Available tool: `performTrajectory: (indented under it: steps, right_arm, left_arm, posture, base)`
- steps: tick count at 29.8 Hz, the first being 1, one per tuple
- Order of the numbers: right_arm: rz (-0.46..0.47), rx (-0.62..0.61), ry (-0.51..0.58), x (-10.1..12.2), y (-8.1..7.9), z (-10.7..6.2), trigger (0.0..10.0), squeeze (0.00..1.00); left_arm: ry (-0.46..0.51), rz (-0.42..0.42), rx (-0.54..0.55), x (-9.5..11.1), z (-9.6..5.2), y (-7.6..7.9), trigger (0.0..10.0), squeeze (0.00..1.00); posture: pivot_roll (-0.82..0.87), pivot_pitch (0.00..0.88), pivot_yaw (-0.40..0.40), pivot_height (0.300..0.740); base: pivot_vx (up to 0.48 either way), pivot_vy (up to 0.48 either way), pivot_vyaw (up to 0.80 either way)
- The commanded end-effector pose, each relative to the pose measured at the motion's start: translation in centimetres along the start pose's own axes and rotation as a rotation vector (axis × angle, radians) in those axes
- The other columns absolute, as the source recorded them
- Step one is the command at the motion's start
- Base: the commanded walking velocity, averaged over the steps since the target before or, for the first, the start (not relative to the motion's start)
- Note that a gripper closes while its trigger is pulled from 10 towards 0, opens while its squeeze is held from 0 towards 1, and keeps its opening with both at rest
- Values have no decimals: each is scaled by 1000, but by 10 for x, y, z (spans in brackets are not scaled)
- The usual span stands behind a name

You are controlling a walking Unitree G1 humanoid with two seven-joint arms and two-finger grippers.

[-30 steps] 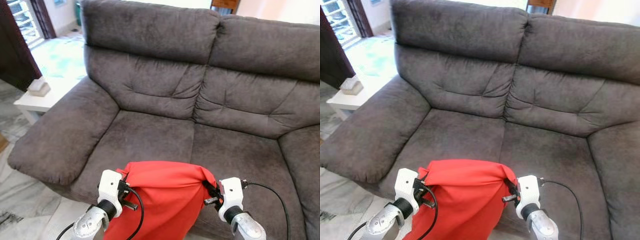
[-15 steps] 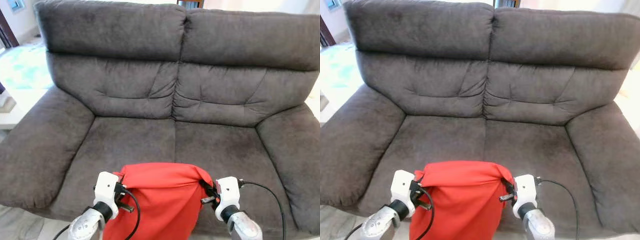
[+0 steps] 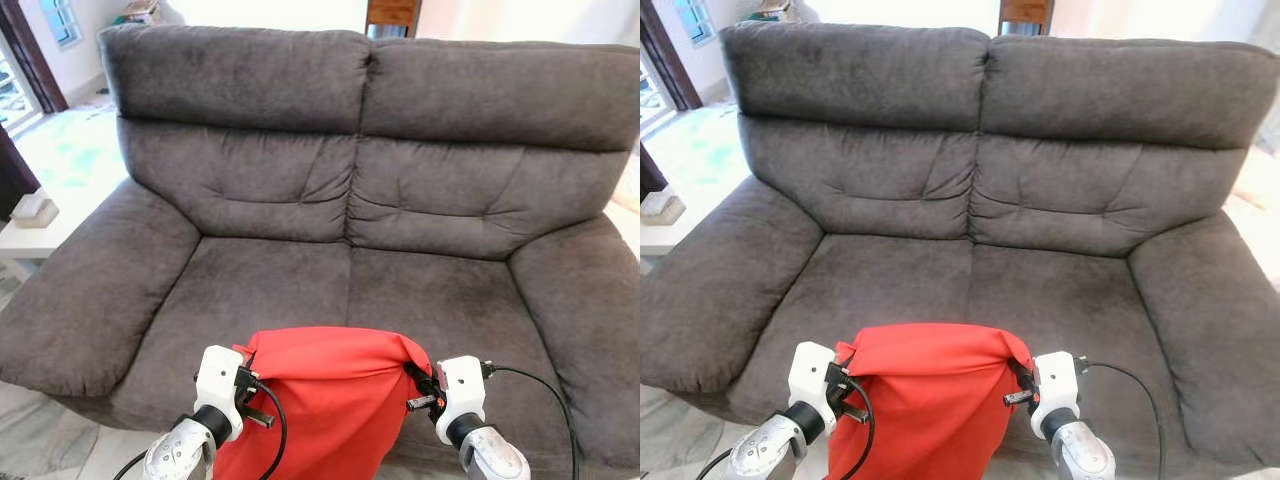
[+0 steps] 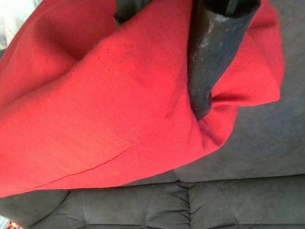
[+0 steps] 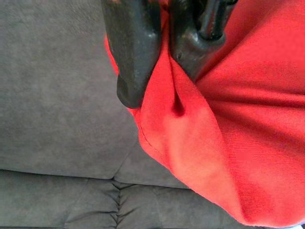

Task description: Move the pillow to the sofa from floor

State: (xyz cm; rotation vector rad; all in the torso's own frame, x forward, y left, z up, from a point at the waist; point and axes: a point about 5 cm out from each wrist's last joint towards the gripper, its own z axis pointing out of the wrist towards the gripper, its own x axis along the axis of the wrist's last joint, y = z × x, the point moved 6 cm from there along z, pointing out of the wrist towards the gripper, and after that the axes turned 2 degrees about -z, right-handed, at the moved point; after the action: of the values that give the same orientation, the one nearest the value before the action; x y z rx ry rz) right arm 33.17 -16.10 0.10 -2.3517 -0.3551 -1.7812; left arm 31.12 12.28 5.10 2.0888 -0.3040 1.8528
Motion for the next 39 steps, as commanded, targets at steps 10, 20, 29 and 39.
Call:
performTrajectory:
  steps: [10, 20, 29, 39]
  right_arm:
    - [6, -57, 66, 17, 16, 0, 10000, 0]
    - [18, -97, 48, 14, 23, 0, 10000, 0]
    - [13, -92, 51, 15, 23, 1, 10000, 0]
    - [24, -90, 93, 22, 21, 3, 10000, 0]
  left_arm:
    - [84, 35, -10, 23, 3, 0, 10000, 0]
    - [86, 39, -11, 23, 3, 1, 10000, 0]
    - [88, 39, -9, 23, 4, 0, 10000, 0]
    - [93, 29, 2, 25, 3, -3, 10000, 0]
  posture:
    - [65, 104, 10, 740]
    - [66, 103, 9, 740]
    - [68, 102, 9, 740]
    - [72, 101, 11, 740]
  base:
    - [0, -351, 0]
    - [0, -373, 0]
    - [0, -376, -661]
    - [0, -33, -46]
